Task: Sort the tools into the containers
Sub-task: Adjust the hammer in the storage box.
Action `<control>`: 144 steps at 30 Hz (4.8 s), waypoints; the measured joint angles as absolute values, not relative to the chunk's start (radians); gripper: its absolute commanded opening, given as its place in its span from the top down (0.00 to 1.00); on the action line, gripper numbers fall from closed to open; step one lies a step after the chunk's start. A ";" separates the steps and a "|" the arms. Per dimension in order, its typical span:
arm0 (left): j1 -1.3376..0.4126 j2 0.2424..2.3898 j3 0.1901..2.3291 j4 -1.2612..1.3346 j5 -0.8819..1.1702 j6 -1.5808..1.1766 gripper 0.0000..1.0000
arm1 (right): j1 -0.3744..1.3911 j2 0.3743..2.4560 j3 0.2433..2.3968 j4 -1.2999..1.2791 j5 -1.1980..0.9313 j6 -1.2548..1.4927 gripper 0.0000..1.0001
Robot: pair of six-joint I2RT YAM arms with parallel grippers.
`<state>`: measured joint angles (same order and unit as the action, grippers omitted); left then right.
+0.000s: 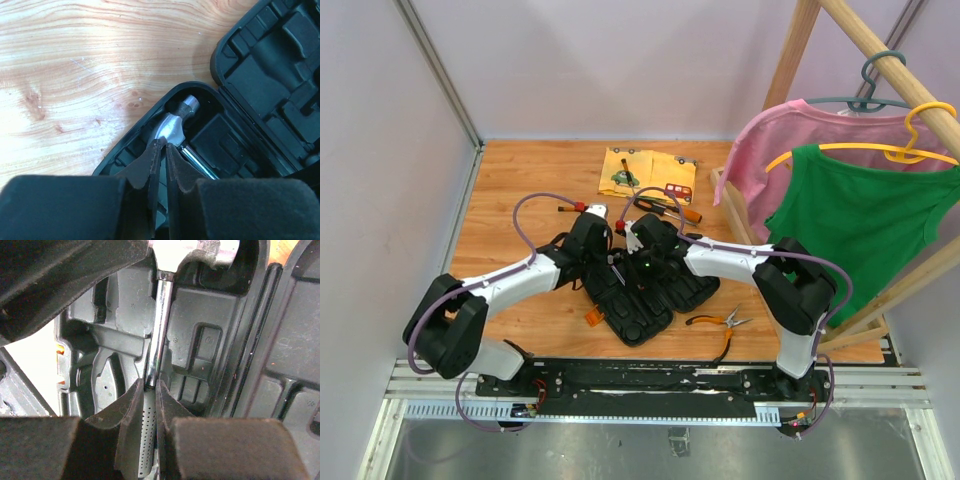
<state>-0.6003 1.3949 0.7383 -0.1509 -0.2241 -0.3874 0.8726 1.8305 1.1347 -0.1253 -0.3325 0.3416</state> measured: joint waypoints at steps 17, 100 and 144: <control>-0.604 1.460 0.726 -0.078 -0.270 -0.408 0.87 | 0.873 1.835 1.135 -0.124 -0.331 0.360 0.93; -0.603 0.985 0.386 -0.134 -0.338 -0.808 0.86 | 0.872 2.128 1.637 -0.378 -0.270 0.236 0.88; -0.603 0.915 0.345 -0.138 -0.321 -0.793 0.92 | 0.897 2.249 1.808 -0.588 -0.171 0.236 0.95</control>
<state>-0.6033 0.9154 0.3454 -0.1379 -0.3214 -0.7933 0.8970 2.2494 1.8080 -0.5884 -0.1711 0.2363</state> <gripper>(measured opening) 0.085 0.088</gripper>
